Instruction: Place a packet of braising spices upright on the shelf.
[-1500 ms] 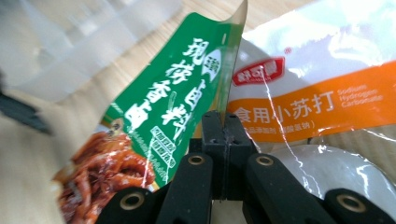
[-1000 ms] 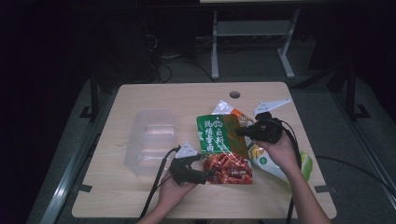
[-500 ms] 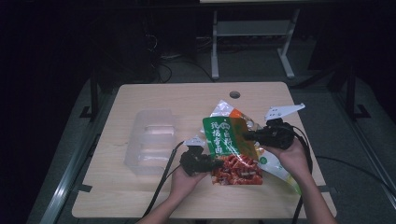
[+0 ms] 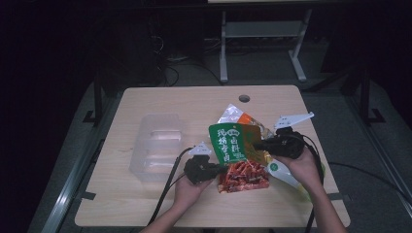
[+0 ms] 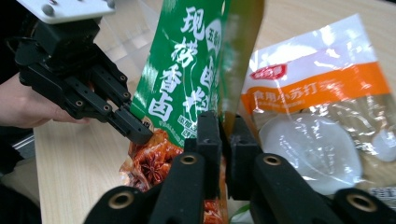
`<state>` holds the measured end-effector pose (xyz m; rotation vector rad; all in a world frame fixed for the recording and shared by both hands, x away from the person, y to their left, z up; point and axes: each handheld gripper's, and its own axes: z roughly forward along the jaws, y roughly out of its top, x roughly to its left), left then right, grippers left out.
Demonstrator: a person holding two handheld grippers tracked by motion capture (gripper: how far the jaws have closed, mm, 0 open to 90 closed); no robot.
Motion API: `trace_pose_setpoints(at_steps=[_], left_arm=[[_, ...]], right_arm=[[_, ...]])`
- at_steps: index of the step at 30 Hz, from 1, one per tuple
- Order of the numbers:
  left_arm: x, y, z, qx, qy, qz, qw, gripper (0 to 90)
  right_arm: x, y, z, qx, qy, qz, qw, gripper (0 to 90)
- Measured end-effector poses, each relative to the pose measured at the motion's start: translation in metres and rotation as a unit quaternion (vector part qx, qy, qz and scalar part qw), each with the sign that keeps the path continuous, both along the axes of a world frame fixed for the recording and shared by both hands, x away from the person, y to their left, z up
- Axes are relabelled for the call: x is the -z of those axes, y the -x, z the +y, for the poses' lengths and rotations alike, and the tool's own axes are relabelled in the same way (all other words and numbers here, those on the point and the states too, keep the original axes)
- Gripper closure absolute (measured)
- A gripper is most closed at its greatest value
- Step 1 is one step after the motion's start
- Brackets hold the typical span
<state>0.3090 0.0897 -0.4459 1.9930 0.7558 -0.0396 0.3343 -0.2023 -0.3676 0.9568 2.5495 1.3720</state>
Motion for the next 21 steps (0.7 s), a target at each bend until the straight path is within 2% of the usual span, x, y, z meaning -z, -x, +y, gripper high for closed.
trace_pose_setpoints(at_steps=[4,6,11,17,21], left_arm=[[0.000,0.001,0.000,0.003,-0.007,-0.007,0.9999,85.2],[-0.001,0.002,0.001,0.002,-0.010,-0.006,0.9999,85.2],[0.000,0.002,0.003,0.000,-0.015,-0.007,0.9999,85.3],[0.002,0.002,0.007,0.001,-0.024,-0.013,0.9996,85.4],[0.002,0.003,0.008,-0.002,-0.026,-0.012,0.9996,85.5]], right_arm=[[0.008,-0.003,0.003,-0.006,0.005,0.013,0.9999,81.0],[0.015,-0.006,0.007,-0.008,0.008,0.031,0.9995,77.9],[0.020,-0.009,0.015,-0.016,0.017,0.041,0.9989,77.0],[0.029,-0.015,0.022,-0.018,0.029,0.064,0.9974,76.5],[0.034,-0.017,0.027,-0.023,0.028,0.074,0.9966,76.7]])
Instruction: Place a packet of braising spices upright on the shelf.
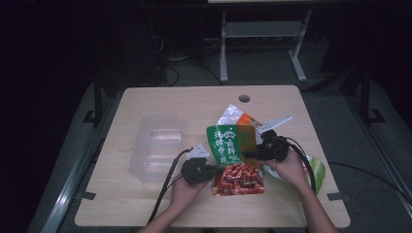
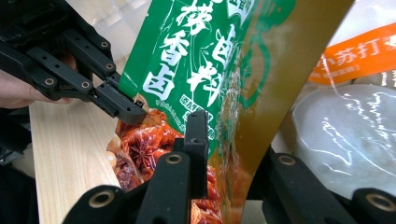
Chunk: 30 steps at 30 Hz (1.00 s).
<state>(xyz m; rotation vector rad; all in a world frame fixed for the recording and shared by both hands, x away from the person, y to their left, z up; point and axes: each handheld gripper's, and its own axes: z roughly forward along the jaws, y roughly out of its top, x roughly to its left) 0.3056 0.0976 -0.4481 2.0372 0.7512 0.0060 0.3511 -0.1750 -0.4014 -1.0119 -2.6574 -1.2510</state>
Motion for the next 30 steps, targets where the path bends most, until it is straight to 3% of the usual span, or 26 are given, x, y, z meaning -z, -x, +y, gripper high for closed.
trace_pose_setpoints(at_steps=[6,11,15,17,18,20,24,30], left_arm=[[0.002,0.001,0.003,-0.003,-0.001,-0.002,1.0000,85.7],[0.001,0.004,0.005,-0.004,-0.001,-0.003,1.0000,85.6],[-0.002,0.008,0.007,-0.006,-0.006,-0.007,0.9999,82.4],[-0.004,0.011,0.009,-0.004,-0.013,-0.011,0.9998,71.3],[-0.005,0.014,0.010,-0.003,-0.015,-0.012,0.9998,71.3],[-0.008,0.021,0.013,-0.002,-0.022,-0.019,0.9996,60.6],[-0.012,0.031,0.019,0.000,-0.044,-0.037,0.9984,50.8],[-0.014,0.039,0.034,-0.009,-0.044,-0.043,0.9981,37.3]], right_arm=[[0.004,-0.003,0.005,-0.004,0.004,0.008,1.0000,79.5],[0.005,-0.002,0.008,-0.014,0.010,0.007,0.9998,87.4],[0.002,0.001,0.006,-0.016,0.000,0.009,0.9998,88.9],[-0.001,0.002,0.005,-0.020,-0.007,0.005,0.9998,89.3],[-0.003,0.004,0.004,-0.023,-0.014,0.005,0.9996,89.3],[-0.011,0.009,0.003,-0.029,-0.040,-0.003,0.9988,89.5],[-0.018,0.016,0.004,-0.034,-0.053,-0.013,0.9980,89.6],[-0.038,0.029,0.009,-0.037,-0.080,-0.049,0.9949,89.8]])
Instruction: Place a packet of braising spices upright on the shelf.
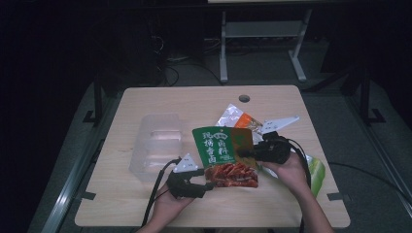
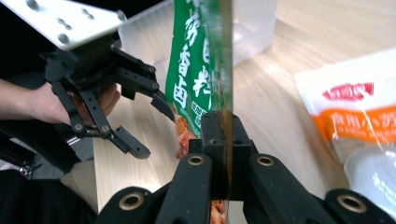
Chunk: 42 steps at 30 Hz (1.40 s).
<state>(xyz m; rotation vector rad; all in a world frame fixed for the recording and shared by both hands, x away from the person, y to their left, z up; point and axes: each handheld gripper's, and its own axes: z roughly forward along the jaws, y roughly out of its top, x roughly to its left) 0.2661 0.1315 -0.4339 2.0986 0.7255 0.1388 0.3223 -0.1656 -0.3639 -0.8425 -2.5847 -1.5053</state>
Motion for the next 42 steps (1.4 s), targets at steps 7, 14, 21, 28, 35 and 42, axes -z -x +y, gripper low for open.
trace_pose_setpoints(at_steps=[7,14,21,28,35,42], left_arm=[[-0.001,0.004,0.009,-0.007,0.024,-0.004,0.9997,31.7],[-0.006,0.006,0.010,0.008,0.032,-0.018,0.9993,29.3],[-0.008,0.008,0.011,0.011,0.035,-0.022,0.9991,28.4],[-0.008,0.009,0.011,0.010,0.031,-0.026,0.9991,27.8],[-0.008,0.010,0.009,0.015,0.026,-0.028,0.9991,27.5],[-0.007,0.010,0.008,0.017,0.026,-0.026,0.9992,27.0]], right_arm=[[-0.020,-0.001,0.010,0.012,-0.002,-0.031,0.9995,89.9],[-0.033,-0.018,0.023,0.025,0.008,-0.034,0.9991,89.9],[-0.041,-0.028,0.038,0.020,0.019,-0.044,0.9986,89.8],[-0.047,-0.034,0.040,0.020,0.025,-0.045,0.9985,89.8],[-0.054,-0.039,0.043,0.026,0.034,-0.050,0.9979,89.8],[-0.062,-0.045,0.045,0.024,0.037,-0.054,0.9975,89.8]])
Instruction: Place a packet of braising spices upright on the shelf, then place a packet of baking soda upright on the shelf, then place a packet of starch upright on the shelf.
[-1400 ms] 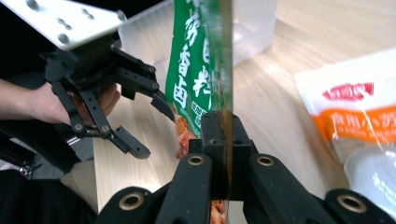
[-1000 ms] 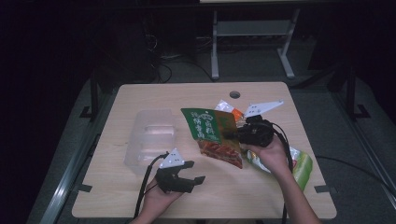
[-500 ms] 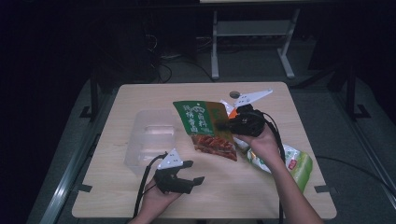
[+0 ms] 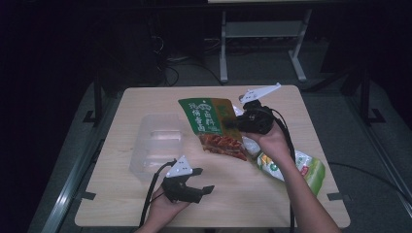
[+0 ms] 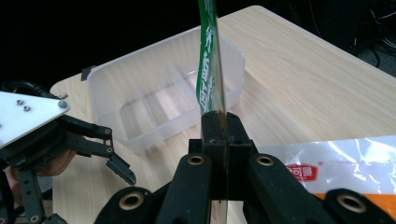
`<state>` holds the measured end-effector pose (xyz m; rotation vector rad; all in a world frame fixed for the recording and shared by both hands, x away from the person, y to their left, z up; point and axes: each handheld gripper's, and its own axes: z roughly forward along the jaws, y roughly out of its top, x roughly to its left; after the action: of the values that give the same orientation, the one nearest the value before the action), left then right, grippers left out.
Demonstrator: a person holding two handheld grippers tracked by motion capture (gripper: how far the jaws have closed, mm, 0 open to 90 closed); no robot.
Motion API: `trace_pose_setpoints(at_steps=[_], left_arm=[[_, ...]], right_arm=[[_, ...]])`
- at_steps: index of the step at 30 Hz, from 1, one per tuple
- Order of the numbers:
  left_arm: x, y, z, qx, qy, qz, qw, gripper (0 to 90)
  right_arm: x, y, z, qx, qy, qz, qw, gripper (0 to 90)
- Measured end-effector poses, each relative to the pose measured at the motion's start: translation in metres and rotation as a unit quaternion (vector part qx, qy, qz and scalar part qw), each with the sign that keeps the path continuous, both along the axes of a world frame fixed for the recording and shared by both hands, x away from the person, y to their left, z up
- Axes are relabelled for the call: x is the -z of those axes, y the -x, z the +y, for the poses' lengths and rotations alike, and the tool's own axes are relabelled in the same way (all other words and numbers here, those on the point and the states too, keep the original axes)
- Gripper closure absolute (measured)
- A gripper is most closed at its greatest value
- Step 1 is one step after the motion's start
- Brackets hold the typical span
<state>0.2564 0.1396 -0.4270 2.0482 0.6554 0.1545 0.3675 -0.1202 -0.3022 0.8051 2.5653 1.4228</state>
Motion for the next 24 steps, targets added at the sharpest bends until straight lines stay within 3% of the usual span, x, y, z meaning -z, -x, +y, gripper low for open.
trace_pose_setpoints(at_steps=[3,14,24], left_arm=[[-0.001,-0.001,0.001,0.000,0.005,0.000,1.0000,26.9],[-0.002,0.001,-0.001,0.002,0.005,-0.006,1.0000,26.6],[-0.003,0.002,-0.003,0.004,0.007,-0.006,0.9999,26.5]], right_arm=[[-0.002,-0.002,0.003,0.000,0.003,-0.010,1.0000,89.8],[-0.006,-0.007,0.018,-0.009,0.005,-0.007,0.9999,89.8],[-0.025,-0.012,0.034,-0.023,0.000,-0.022,0.9995,89.8]])
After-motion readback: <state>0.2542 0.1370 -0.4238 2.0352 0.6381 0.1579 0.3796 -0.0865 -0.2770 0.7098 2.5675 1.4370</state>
